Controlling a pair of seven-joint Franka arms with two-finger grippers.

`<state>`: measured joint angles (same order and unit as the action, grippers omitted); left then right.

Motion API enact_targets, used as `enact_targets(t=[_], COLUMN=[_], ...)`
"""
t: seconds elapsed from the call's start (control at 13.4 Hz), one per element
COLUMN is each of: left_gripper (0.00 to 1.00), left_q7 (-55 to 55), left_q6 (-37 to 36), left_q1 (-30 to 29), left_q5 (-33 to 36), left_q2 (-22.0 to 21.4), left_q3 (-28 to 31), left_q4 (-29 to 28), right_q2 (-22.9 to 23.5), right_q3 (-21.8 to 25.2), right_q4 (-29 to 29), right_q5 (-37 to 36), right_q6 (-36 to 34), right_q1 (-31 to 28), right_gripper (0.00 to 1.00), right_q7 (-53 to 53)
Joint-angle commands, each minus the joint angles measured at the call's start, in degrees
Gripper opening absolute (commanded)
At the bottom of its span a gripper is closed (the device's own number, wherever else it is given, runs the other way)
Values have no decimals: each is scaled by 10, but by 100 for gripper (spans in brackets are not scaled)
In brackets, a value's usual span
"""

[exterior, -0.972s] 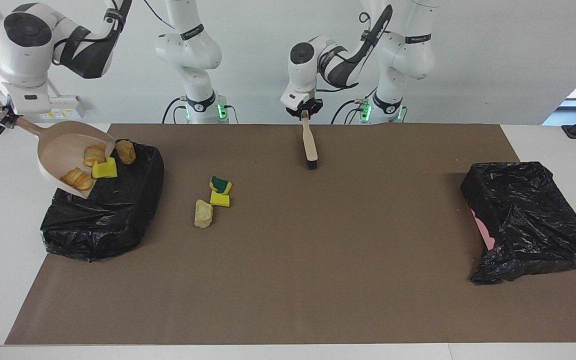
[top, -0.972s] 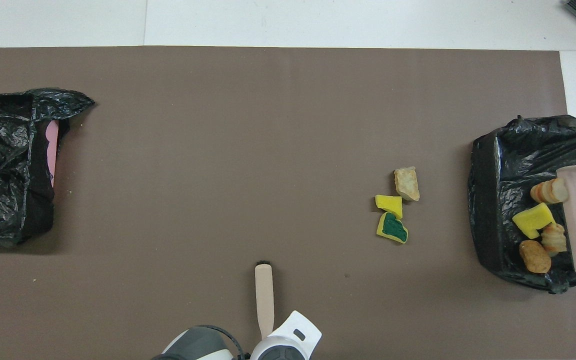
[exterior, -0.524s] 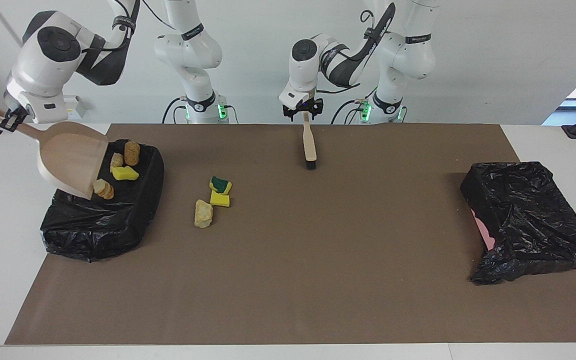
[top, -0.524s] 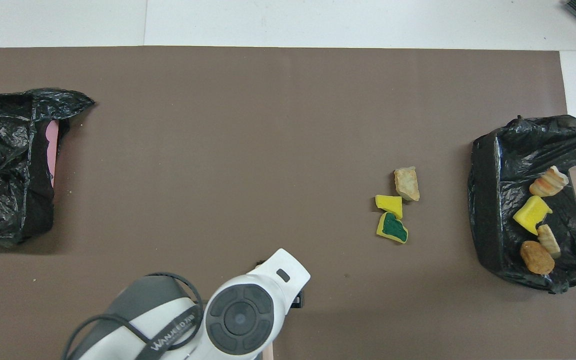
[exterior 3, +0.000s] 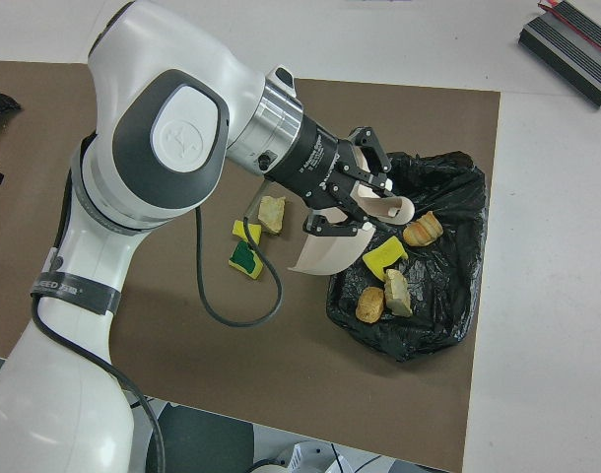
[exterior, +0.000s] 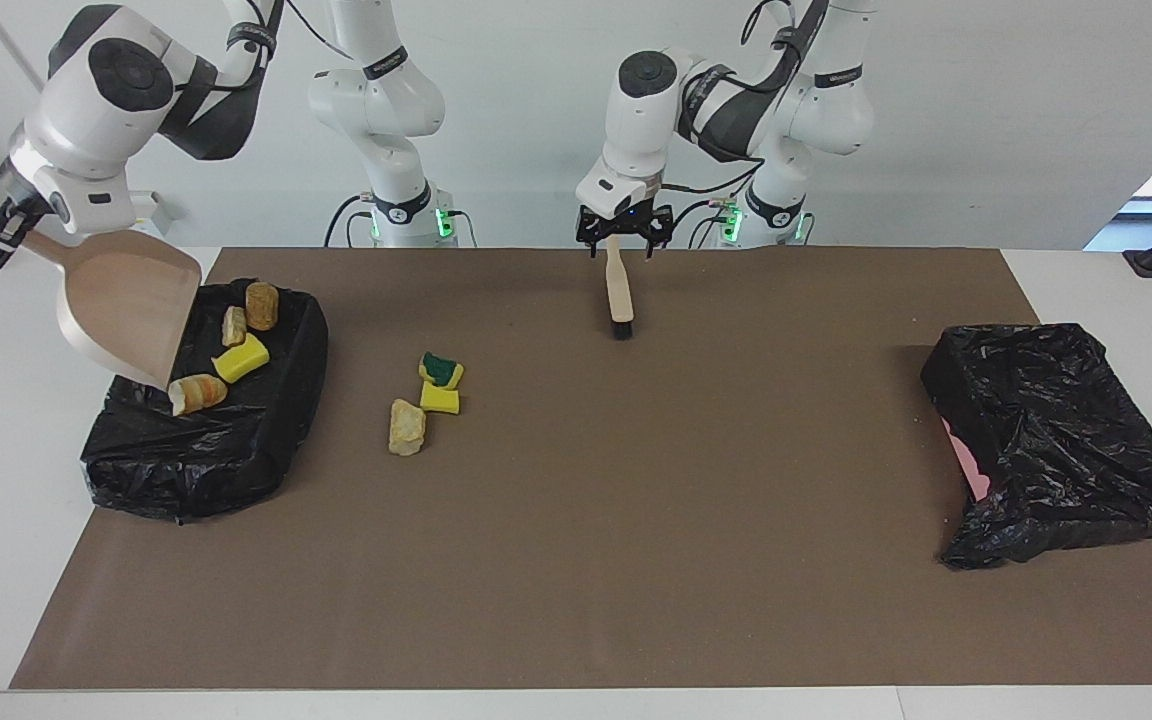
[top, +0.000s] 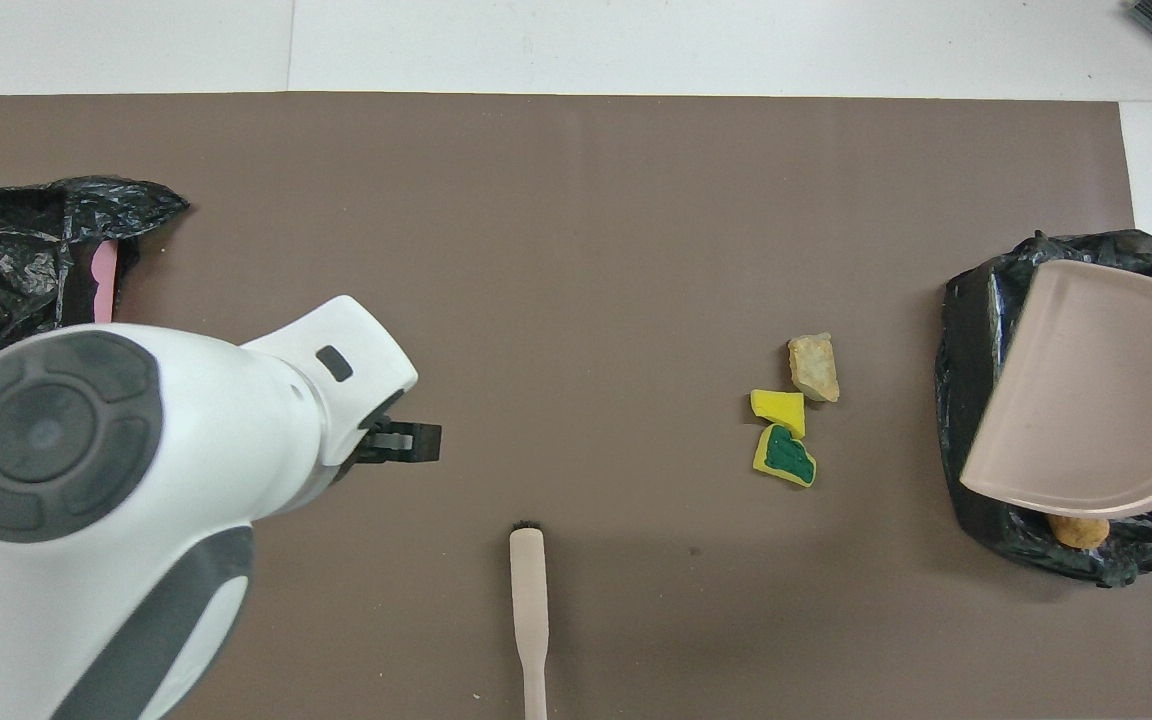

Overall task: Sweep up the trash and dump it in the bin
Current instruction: 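Tip the dustpan with the right gripper to dump trash into bag, then return the dustpan to the table center with the right gripper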

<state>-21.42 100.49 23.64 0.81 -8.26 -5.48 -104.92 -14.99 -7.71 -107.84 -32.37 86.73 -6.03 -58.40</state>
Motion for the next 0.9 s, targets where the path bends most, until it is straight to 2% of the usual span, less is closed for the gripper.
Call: enact_targets(t=[0.0, 0.15, 0.3, 0.52, 0.67, 0.82], left_gripper=[100, 100, 100, 100, 100, 100], left_q7=[60, 99, 103, 103, 119, 139], left_q6=[-47, -105, -154, -195, -210, -231], left_q1=[-52, -82, -106, -113, -124, -138], left_q5=[12, 8, -3, -3, -3, -5], left_q2=[9, 10, 11, 11, 34, 64], left_q3=[-7, -7, -4, 1, 11, 12], left_q4=[70, 120, 143, 162, 191, 236], right_q2=[15, 43, 68, 168, 261, 339], right_q3=[-30, -57, -65, -67, -66, -66], right_q4=[7, 20, 34, 58, 127, 209], right_q5=[121, 197, 237, 282, 276, 273], right_q6=[1, 12, 33, 112, 152, 154], right_q1=[1, 23, 65, 141, 208, 231], right_gripper=[0, 0, 0, 0, 0, 0], right_q7=[200, 371, 505, 742, 864, 927])
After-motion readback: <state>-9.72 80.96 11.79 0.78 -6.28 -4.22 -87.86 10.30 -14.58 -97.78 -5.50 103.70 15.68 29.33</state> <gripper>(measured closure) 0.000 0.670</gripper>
